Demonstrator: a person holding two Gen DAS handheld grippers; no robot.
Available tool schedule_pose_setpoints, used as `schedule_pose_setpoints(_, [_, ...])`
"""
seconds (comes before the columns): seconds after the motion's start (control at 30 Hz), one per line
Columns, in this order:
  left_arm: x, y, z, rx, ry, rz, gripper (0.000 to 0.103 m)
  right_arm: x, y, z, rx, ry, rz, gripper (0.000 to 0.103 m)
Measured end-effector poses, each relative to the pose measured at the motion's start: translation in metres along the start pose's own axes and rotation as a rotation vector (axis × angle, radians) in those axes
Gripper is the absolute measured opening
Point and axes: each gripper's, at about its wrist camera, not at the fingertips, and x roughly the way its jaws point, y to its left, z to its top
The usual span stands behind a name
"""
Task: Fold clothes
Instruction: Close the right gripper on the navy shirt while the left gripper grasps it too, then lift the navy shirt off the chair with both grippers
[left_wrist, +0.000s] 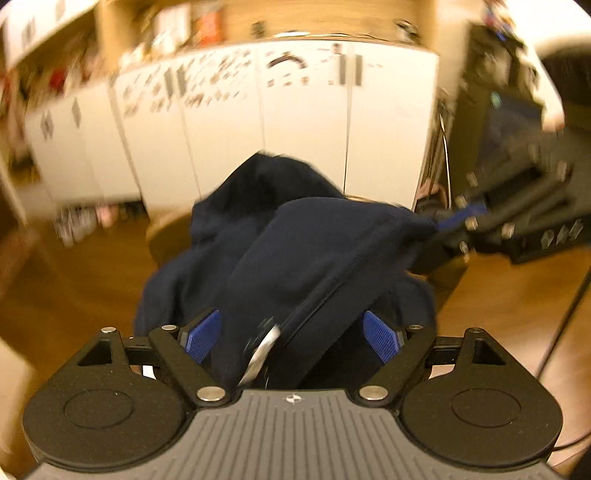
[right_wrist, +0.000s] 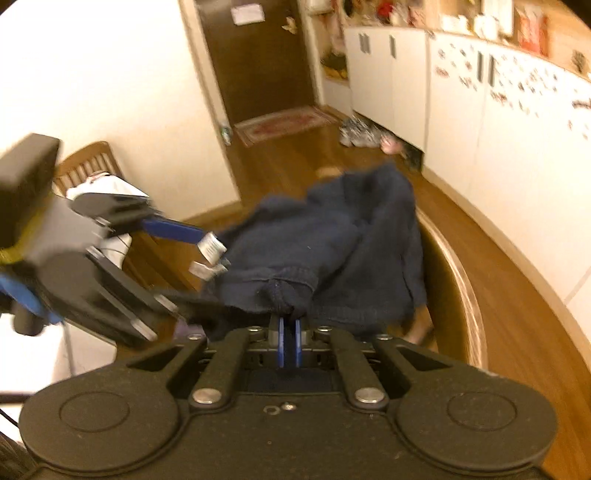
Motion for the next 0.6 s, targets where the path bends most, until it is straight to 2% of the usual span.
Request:
schedule_pose_setpoints(0.07, [0.011,-0.015,0.005,0.102,-0.004,0.051,0.084,0.000,0.008,0.009,-0.024,-0.016,0.019,0.103])
schedule_pose_setpoints(0.17, [0.027,-0.029,0.007,0.175,0.006,0.109,0.084,0.000,0.016,0.017,-0.050,-0.030,0.036,0.103])
schedule_pose_setpoints(0.2, [0.028,-0.029,0.007,0.163,0.003,0.114,0.084,0.001,0.018,0.016,-0.060,-0.030,0.030,0.103])
schedule_pose_setpoints(0.23, [0.029,-0.028,0.008,0.149,-0.001,0.119,0.068,0.002,0.018,0.016,-0.059,-0.027,0.026,0.103])
schedule_pose_setpoints(0.27, [0.028,-0.024,0.009,0.119,-0.003,0.111,0.036,0.003,0.017,0.015,-0.057,-0.023,0.022,0.103])
schedule_pose_setpoints(0.3, [0.026,-0.019,0.009,0.090,-0.002,0.115,0.024,0.004,0.016,0.014,-0.056,-0.017,0.018,0.103])
schedule_pose_setpoints(0.33, [0.024,-0.014,0.010,0.062,0.000,0.121,0.016,0.004,0.013,0.013,-0.055,-0.013,0.014,0.103])
schedule_pose_setpoints(0.37, [0.023,-0.009,0.010,0.033,0.001,0.126,0.010,0.004,0.012,0.012,-0.048,-0.011,0.012,0.103])
schedule_pose_setpoints(0.43, [0.012,0.003,0.013,-0.012,-0.027,0.174,0.006,0.002,0.007,0.012,-0.036,-0.013,0.012,0.103])
schedule_pose_setpoints(0.53, [-0.009,0.033,0.016,-0.134,-0.077,0.261,0.005,-0.001,0.000,0.007,-0.041,-0.013,-0.021,0.103])
schedule_pose_setpoints(0.6, [-0.022,0.057,0.011,-0.228,-0.082,0.302,0.005,0.004,-0.003,0.000,-0.045,0.013,-0.056,0.103])
